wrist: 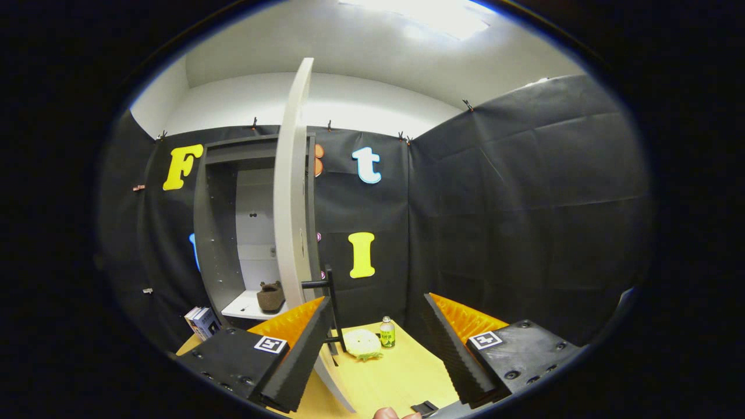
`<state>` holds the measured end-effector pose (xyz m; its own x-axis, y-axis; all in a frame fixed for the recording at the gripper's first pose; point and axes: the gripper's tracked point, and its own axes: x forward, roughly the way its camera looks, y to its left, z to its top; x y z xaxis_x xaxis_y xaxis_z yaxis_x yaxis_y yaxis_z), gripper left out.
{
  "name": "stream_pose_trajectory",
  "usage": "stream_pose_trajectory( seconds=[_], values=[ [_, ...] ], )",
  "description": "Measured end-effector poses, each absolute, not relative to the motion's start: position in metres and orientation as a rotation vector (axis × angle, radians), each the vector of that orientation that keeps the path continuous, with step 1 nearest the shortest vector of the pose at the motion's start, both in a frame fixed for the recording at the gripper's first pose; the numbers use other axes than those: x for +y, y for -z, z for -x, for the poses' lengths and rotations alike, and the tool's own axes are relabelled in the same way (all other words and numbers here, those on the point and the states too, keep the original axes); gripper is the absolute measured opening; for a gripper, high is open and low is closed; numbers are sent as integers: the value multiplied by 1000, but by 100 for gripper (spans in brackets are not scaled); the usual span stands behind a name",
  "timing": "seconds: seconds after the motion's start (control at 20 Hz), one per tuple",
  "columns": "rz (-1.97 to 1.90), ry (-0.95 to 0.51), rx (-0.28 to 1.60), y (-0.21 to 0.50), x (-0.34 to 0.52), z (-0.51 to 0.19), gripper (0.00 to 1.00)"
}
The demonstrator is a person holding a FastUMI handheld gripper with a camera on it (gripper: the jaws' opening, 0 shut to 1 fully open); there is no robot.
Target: Open the shoe cabinet door, grab the shoes and put them into the shoe cabinet, then close the shoe cabinet door.
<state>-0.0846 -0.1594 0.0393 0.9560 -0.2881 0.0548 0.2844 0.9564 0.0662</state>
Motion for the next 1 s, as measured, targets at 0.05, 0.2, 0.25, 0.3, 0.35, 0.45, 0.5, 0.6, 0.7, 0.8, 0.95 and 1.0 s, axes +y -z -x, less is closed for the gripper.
stream_pose_trajectory(
  seconds=[0.05,0.2,0.25,0.3,0.35,0.45,0.5,0.6,0.7,0.8,0.95,1.0],
  values=[
    [-46,299,-57,-36,-165,80,97],
    [-12,330,-53,-35,-186,63,97],
    [-15,329,-41,-31,-189,56,97],
    [-21,322,-23,-26,-190,49,97],
    [-26,313,-2,-21,-191,43,98],
    [-36,282,32,-17,-186,35,98],
    [-38,277,31,-18,-186,34,98],
    [-36,258,34,-19,-179,34,96],
    [-54,232,43,-16,-166,33,97],
    [-65,203,43,-16,-149,35,98],
    [-71,123,44,-14,-110,33,97],
    [-72,89,45,-14,-96,30,98]
  ],
)
